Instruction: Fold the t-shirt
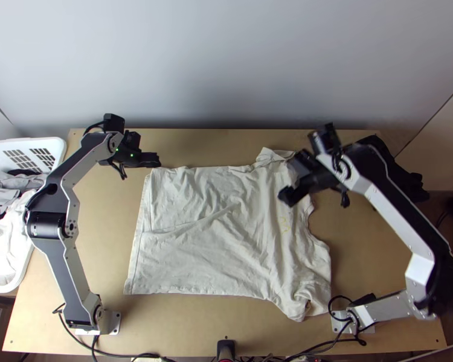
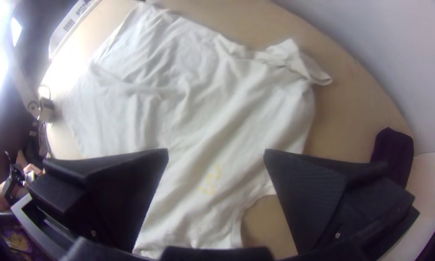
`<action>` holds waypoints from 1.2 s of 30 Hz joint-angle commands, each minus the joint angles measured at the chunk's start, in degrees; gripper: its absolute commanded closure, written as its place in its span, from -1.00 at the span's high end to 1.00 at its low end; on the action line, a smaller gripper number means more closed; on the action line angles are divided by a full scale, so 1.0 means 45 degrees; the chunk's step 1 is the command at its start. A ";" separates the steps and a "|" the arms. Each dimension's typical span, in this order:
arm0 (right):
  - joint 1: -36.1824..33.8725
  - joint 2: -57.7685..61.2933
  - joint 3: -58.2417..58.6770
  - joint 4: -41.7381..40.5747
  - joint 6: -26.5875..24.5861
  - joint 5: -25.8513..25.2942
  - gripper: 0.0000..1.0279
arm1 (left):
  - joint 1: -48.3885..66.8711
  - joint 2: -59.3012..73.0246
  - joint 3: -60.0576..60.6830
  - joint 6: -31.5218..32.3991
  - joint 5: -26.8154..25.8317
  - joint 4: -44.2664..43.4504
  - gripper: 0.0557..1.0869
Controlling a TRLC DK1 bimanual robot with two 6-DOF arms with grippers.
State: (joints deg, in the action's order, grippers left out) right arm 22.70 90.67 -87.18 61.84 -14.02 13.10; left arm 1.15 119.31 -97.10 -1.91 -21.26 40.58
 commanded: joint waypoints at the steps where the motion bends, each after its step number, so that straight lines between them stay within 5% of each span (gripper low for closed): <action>1: -0.1587 0.1862 -0.1760 -0.0794 -0.0165 -0.0002 0.80 | 0.0233 0.0167 -0.0122 -0.0005 0.0036 0.0553 0.37; 6: -0.1568 0.2800 -0.2307 -0.1243 -0.0029 -0.0002 0.80 | 0.0370 0.0265 -0.0043 -0.0024 0.0036 0.0612 0.07; 10: -0.1568 0.3893 -0.2952 -0.1751 -0.0029 -0.0021 0.80 | 0.0429 0.0265 0.0054 0.0054 0.0016 0.0592 -0.61; 13: -0.1509 0.4987 -0.3909 -0.1829 -0.0029 -0.0119 0.80 | 0.0448 0.0148 0.0269 0.0054 0.0036 0.0592 -0.92; 26: -0.1353 0.9284 -0.7463 -0.2024 -0.0165 -0.1545 0.77 | 0.0507 -0.0770 0.0640 0.0054 -0.0003 0.0573 -0.93; 36: -0.1568 1.0085 -0.7854 -0.2024 -0.0380 -0.1838 0.43 | 0.0487 -0.0985 0.0699 0.0034 -0.0003 0.0592 -0.93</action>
State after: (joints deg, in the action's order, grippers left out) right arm 15.92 133.49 -121.08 52.75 -14.92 5.43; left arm 3.33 115.55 -94.15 -1.69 -21.17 43.18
